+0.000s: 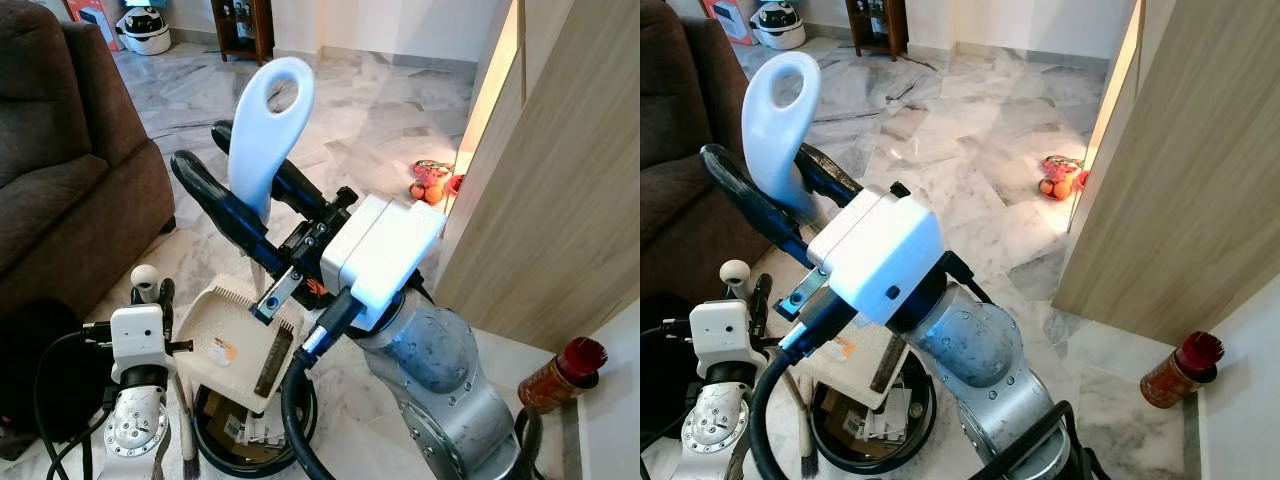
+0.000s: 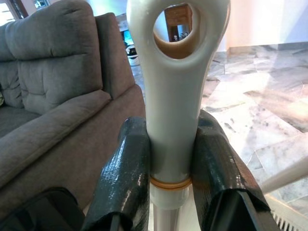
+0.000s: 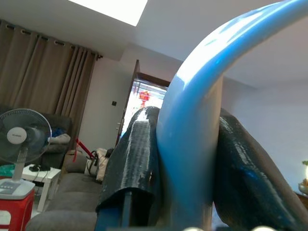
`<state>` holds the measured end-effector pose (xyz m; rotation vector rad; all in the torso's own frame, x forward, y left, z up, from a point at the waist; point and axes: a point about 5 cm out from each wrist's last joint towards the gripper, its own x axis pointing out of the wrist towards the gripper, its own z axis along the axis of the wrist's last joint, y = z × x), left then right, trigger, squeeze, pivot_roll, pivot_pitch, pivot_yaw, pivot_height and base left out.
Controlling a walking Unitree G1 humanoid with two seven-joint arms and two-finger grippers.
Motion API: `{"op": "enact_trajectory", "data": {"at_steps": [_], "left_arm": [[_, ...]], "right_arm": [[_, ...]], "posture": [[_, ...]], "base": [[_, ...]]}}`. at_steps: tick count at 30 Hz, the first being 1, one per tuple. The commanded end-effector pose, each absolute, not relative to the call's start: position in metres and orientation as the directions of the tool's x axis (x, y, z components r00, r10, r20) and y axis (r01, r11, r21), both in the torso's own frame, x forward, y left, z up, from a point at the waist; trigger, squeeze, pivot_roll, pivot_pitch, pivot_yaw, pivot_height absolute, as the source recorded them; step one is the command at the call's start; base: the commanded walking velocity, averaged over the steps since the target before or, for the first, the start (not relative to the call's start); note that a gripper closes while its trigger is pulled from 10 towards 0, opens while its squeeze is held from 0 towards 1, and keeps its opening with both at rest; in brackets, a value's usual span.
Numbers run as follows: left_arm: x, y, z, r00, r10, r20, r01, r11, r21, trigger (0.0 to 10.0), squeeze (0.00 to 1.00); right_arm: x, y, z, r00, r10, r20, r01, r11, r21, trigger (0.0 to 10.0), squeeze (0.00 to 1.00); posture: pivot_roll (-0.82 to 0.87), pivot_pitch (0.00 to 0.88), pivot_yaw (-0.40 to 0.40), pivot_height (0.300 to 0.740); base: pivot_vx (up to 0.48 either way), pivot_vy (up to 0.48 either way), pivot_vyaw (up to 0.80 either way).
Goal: Sweep floor
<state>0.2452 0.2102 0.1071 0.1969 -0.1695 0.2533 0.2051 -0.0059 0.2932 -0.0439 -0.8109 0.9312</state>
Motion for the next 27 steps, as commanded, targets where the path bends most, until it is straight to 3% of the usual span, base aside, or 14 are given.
{"op": "enact_trajectory", "data": {"at_steps": [1, 6, 9, 27], "left_arm": [[0.247, 0.214, 0.114, 0.946, 0.228, 0.231, -0.272, 0.945, 0.182, 10.0, 0.00], [0.247, 0.214, 0.114, 0.946, 0.229, 0.231, -0.273, 0.945, 0.182, 10.0, 0.00], [0.246, 0.214, 0.114, 0.946, 0.230, 0.230, -0.274, 0.944, 0.182, 10.0, 0.00], [0.246, 0.214, 0.113, 0.945, 0.231, 0.232, -0.276, 0.944, 0.182, 10.0, 0.00]], "right_arm": [[0.193, -0.013, 0.312, 0.263, 0.678, 0.686, -0.665, 0.643, -0.381, 10.0, 0.00], [0.199, -0.016, 0.311, 0.306, 0.653, 0.693, -0.665, 0.667, -0.335, 10.0, 0.00], [0.202, -0.022, 0.314, 0.349, 0.589, 0.729, -0.594, 0.741, -0.314, 10.0, 0.00], [0.203, -0.021, 0.318, 0.320, 0.601, 0.732, -0.533, 0.753, -0.386, 10.0, 0.00]], "posture": [[0.13, 0.103, 0.055, 0.740], [0.13, 0.103, 0.053, 0.740], [0.13, 0.104, 0.053, 0.740], [0.13, 0.102, 0.051, 0.740]], "base": [[0.000, 0.000, 0.00], [0.000, 0.000, 0.00], [0.000, 0.000, 0.00], [0.000, 0.000, 0.00]]}}
